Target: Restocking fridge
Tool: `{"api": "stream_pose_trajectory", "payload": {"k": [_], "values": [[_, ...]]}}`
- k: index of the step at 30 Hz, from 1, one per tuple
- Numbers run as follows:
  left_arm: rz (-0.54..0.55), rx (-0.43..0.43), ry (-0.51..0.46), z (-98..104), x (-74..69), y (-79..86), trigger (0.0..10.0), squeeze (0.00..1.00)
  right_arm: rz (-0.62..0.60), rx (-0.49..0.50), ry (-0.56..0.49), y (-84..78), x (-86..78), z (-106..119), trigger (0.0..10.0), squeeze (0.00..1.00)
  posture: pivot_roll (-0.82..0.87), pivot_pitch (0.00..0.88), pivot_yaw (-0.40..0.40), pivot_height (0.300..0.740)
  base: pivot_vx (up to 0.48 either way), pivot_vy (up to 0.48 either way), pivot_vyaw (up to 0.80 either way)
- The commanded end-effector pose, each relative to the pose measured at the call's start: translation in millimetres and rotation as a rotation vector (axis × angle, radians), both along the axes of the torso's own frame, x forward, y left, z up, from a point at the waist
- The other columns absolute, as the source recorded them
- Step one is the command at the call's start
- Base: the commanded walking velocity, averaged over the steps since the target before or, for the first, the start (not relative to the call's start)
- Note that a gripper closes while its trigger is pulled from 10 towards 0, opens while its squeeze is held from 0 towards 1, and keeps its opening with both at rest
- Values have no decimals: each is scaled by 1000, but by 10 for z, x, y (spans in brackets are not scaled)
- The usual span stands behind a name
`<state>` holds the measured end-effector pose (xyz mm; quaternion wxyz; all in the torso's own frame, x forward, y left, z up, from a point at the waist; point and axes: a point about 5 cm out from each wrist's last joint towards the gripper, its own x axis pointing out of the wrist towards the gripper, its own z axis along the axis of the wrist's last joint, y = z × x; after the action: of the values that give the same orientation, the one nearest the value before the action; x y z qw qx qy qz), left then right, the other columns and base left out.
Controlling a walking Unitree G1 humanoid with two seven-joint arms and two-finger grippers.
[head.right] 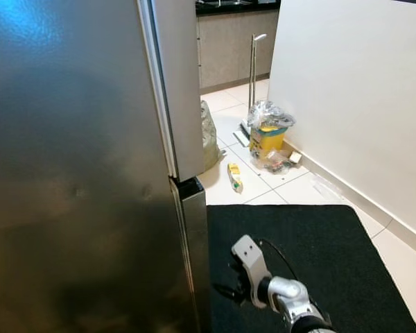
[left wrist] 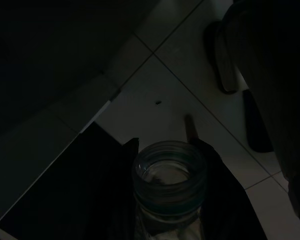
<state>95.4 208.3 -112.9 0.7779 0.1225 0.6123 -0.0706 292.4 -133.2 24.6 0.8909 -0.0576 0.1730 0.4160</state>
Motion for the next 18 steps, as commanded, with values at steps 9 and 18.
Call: {"api": "stream_pose_trajectory", "payload": {"k": [9, 18], "values": [[-7, -3, 10, -3, -20, 9, 10000, 0, 114, 203, -226, 318, 213, 625, 10000, 1000, -34, 0, 9, 740, 0, 0, 0], [-8, -6, 15, -7, -32, -3, 10000, 0, 203, 338, -247, 629, 134, 878, 10000, 1000, -36, 0, 8, 740, 0, 0, 0]]}}
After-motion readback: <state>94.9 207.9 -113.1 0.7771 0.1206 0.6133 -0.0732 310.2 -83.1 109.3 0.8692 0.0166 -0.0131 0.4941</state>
